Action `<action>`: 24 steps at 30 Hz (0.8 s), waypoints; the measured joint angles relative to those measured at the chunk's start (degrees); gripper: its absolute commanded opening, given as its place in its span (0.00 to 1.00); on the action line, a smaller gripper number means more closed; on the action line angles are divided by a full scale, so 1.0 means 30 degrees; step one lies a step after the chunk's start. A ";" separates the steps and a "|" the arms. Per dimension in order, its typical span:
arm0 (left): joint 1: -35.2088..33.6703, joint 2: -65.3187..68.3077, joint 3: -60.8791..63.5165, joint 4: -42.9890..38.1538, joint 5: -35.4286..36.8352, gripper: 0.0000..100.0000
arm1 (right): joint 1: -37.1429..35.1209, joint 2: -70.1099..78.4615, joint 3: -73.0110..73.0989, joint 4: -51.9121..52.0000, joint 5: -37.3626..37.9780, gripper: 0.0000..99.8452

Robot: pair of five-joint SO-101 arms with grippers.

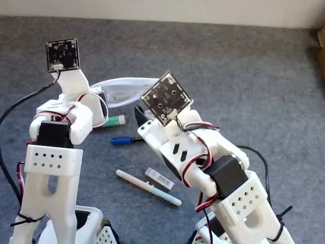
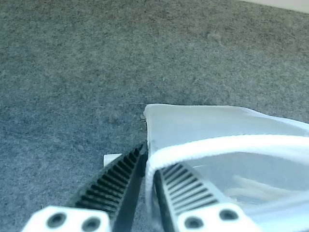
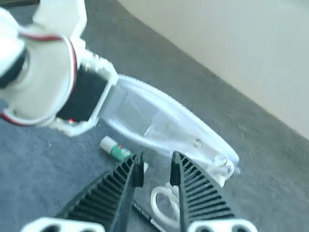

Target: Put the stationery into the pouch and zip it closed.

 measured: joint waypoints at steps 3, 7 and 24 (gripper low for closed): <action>0.0000 0.0000 0.0000 0.0000 0.0000 0.01 | 0.0000 0.0000 0.0000 0.1026 -0.0029 0.09; 0.0000 0.0000 0.0000 0.0000 0.0000 0.01 | 0.0000 -0.0147 0.0000 0.1963 -0.0029 0.09; 0.0000 0.0000 0.0000 0.0000 0.0000 0.01 | -0.3575 -0.0264 0.3194 0.3956 -0.0029 0.09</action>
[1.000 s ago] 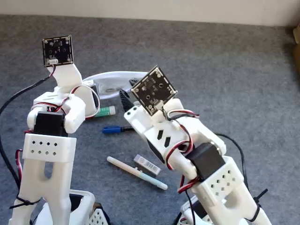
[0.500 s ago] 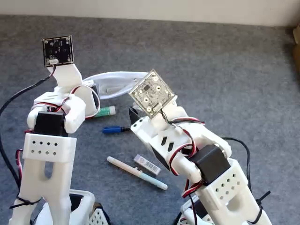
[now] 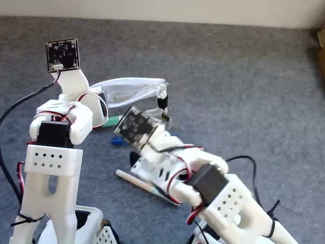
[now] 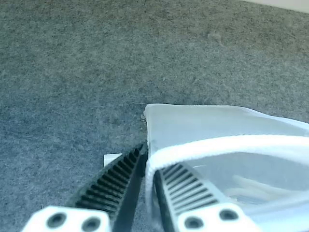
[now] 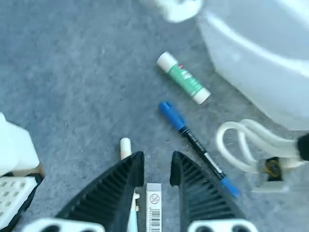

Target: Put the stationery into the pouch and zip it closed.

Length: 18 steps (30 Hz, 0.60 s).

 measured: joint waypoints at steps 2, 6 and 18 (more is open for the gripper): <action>0.0000 0.0000 0.0000 0.0000 0.0000 0.01 | -0.0381 0.0000 0.1084 -0.0821 0.0000 0.09; 0.0000 0.0000 0.0000 0.0000 0.0000 0.01 | -0.1084 0.0000 0.3458 -0.3165 0.0000 0.09; -0.0205 0.0000 0.0029 0.0000 0.0000 0.01 | -0.2286 0.0029 0.7414 -0.7853 0.0000 0.10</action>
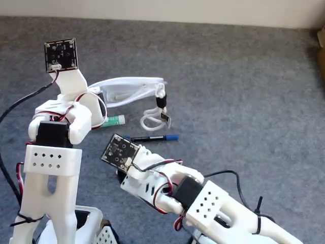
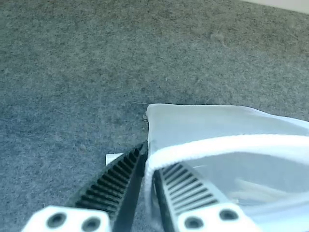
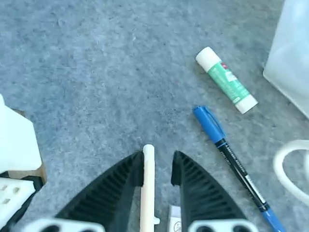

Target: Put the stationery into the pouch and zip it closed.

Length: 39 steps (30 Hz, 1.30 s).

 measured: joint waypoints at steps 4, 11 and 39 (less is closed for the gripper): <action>0.0000 0.0000 0.0000 0.0000 0.0000 0.01 | 0.0000 0.1026 0.0293 -0.1055 0.0000 0.10; -0.0176 0.0000 0.0000 0.0000 0.0000 0.01 | 0.0000 0.5714 0.0293 -0.2960 0.0000 0.10; -0.0176 0.0000 0.0000 0.0000 0.0000 0.01 | -0.0908 0.7795 0.0293 -0.4366 0.0000 0.10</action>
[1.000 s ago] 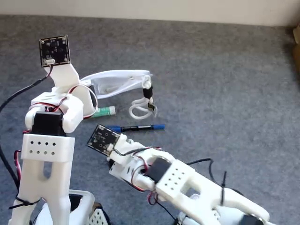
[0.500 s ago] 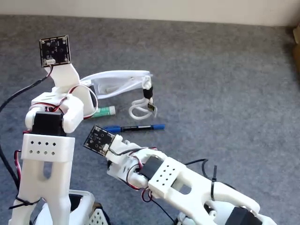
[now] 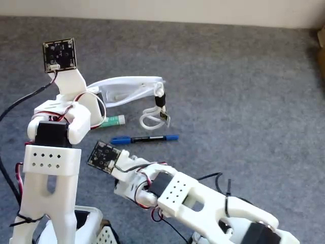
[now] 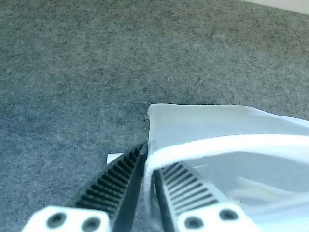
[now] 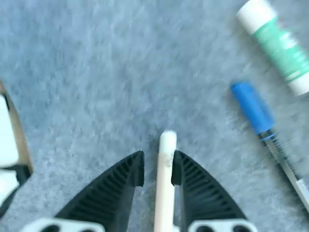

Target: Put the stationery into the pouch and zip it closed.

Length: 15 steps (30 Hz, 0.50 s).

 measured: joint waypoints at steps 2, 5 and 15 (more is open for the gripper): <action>0.0000 0.0000 0.0000 0.0000 0.0000 0.01 | 0.0000 0.1114 -0.0234 0.0000 0.0000 0.10; 0.0000 0.0000 0.0000 0.0000 0.0000 0.01 | 0.0176 0.2667 -0.0791 0.0000 0.0000 0.10; 0.0000 0.0000 0.0000 0.0000 0.0000 0.01 | 0.0440 0.5128 -0.1582 -0.0059 0.0000 0.10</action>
